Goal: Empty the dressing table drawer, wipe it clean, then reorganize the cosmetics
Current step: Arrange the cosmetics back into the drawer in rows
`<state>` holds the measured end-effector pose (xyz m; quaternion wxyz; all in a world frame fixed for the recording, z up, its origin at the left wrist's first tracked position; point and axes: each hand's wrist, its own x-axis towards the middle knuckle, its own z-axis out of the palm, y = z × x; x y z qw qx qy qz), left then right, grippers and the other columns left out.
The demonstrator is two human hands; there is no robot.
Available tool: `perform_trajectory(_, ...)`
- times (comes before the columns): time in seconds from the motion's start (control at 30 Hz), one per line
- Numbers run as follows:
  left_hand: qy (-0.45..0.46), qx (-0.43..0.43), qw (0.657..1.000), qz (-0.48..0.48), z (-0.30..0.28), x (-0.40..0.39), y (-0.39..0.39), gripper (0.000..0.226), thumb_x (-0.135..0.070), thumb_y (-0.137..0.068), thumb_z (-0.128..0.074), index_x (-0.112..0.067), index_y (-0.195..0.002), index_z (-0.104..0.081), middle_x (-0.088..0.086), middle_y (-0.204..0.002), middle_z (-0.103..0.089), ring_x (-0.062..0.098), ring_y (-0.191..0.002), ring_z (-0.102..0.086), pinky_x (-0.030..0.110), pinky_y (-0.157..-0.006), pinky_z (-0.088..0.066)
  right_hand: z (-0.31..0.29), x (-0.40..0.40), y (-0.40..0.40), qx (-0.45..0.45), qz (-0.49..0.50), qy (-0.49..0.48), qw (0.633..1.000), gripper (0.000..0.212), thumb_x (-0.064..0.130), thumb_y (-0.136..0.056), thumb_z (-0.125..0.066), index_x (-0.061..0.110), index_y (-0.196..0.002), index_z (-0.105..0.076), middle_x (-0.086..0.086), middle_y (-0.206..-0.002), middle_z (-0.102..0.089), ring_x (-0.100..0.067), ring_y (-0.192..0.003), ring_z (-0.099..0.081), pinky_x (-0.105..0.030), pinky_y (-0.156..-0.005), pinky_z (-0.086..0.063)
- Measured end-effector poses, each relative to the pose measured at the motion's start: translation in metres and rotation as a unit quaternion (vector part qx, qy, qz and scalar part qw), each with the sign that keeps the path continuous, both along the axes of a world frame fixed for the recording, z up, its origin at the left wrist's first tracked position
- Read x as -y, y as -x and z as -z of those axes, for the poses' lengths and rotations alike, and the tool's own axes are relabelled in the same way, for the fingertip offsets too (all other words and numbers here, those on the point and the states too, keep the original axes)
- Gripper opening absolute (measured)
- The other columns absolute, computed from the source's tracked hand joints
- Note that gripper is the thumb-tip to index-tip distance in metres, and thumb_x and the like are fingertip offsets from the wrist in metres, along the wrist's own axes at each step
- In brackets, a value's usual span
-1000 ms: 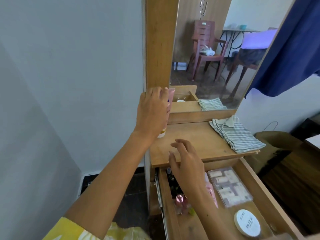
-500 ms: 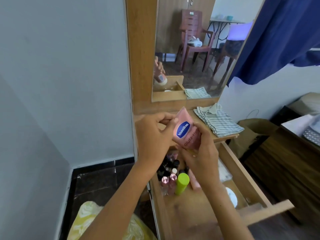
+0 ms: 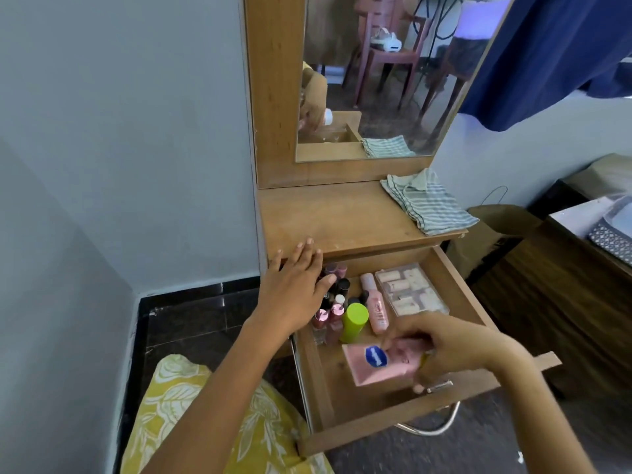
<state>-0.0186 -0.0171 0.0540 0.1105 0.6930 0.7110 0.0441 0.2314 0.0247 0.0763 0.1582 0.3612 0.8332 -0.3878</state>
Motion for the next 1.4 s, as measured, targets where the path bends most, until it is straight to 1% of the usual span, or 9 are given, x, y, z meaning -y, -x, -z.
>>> perform_trajectory(0.13,0.004,-0.008,1.0,0.001,0.007,-0.001,0.0,0.061,-0.049,-0.098,-0.012,-0.017,-0.149,-0.001,0.002,-0.156,0.013,0.014,-0.143,0.009,0.041,-0.115,0.005,0.025,0.0,0.015,0.008,-0.026,0.009,1.0,0.053,0.02,-0.066,-0.081,0.051,-0.099,-0.055,0.034,-0.103,-0.05,0.018,-0.097,-0.047,-0.002,-0.069,-0.043)
perform_trajectory(0.27,0.005,-0.005,1.0,0.002,0.008,-0.002,0.001,0.061,-0.05,-0.098,-0.012,-0.018,-0.149,0.0,0.001,-0.156,0.014,0.013,-0.143,0.01,0.04,-0.114,0.007,0.043,0.002,0.024,0.007,-0.034,0.0,0.999,0.055,0.024,-0.063,-0.084,0.047,-0.105,-0.057,0.035,-0.102,-0.05,0.019,-0.094,-0.046,0.002,-0.069,-0.039)
perform_trajectory(0.37,0.001,-0.013,1.0,-0.004,0.009,-0.002,-0.001,0.062,-0.05,-0.098,-0.011,-0.018,-0.149,0.002,0.0,-0.155,0.015,0.013,-0.143,0.01,0.04,-0.114,0.006,0.051,0.002,0.027,-0.018,-0.043,0.012,0.999,0.051,0.027,-0.066,-0.084,0.041,-0.11,-0.062,0.036,-0.105,-0.054,0.018,-0.099,-0.049,-0.002,-0.079,-0.04)
perform_trajectory(0.47,-0.007,-0.03,0.999,-0.014,0.011,-0.001,-0.004,0.062,-0.05,-0.098,-0.011,-0.018,-0.149,0.004,0.001,-0.155,0.017,0.014,-0.143,0.011,0.04,-0.114,0.007,0.059,0.003,0.026,-0.042,-0.036,-0.016,0.998,0.04,0.024,-0.069,-0.081,0.035,-0.105,-0.068,0.023,-0.112,-0.063,0.005,-0.104,-0.054,-0.012,-0.09,-0.042)
perform_trajectory(0.63,-0.02,-0.053,0.998,-0.035,0.015,0.002,-0.014,0.063,-0.047,-0.099,-0.012,-0.015,-0.147,0.012,0.005,-0.153,0.024,0.018,-0.142,0.017,0.038,-0.114,0.008,0.067,0.008,0.029,0.0,-0.075,-0.107,0.991,0.034,0.021,-0.074,-0.074,0.035,-0.105,-0.07,0.015,-0.118,-0.062,-0.009,-0.106,-0.056,-0.026,-0.089,-0.045)
perform_trajectory(0.73,-0.023,-0.064,0.997,-0.044,0.017,0.003,-0.017,0.063,-0.046,-0.099,-0.013,-0.015,-0.146,0.014,0.006,-0.152,0.026,0.019,-0.141,0.019,0.038,-0.114,0.008,0.065,0.01,0.026,0.01,-0.087,-0.116,0.989,0.036,0.015,-0.078,-0.07,0.035,-0.108,-0.068,0.017,-0.125,-0.06,-0.008,-0.11,-0.056,-0.026,-0.094,-0.045)
perform_trajectory(0.83,-0.028,-0.067,0.996,-0.048,0.018,0.002,-0.018,0.062,-0.046,-0.099,-0.012,-0.014,-0.146,0.015,0.006,-0.151,0.027,0.019,-0.141,0.02,0.038,-0.113,0.009,0.054,0.003,0.008,-0.021,0.016,-0.095,0.995,0.029,0.012,-0.079,-0.072,0.031,-0.101,-0.073,0.017,-0.117,-0.065,0.002,-0.107,-0.058,-0.017,-0.097,-0.044)
perform_trajectory(1.0,-0.035,-0.073,0.995,-0.053,0.021,0.002,-0.02,0.063,-0.047,-0.099,-0.012,-0.014,-0.146,0.016,0.006,-0.151,0.028,0.02,-0.141,0.019,0.038,-0.113,0.009,0.057,-0.007,-0.019,0.097,0.168,-0.269,0.944,0.019,0.021,-0.085,-0.068,0.036,-0.097,-0.07,0.017,-0.106,-0.065,-0.008,-0.098,-0.059,-0.022,-0.08,-0.049)
perform_trajectory(1.4,-0.041,-0.065,0.995,-0.061,0.023,0.001,-0.021,0.063,-0.047,-0.099,-0.011,-0.015,-0.145,0.016,0.006,-0.151,0.028,0.019,-0.141,0.02,0.039,-0.113,0.009,0.063,-0.024,-0.012,0.194,0.282,-0.204,0.917,0.024,0.012,-0.081,-0.072,0.022,-0.102,-0.066,-0.004,-0.115,-0.055,-0.02,-0.094,-0.06,-0.031,-0.083,-0.053)
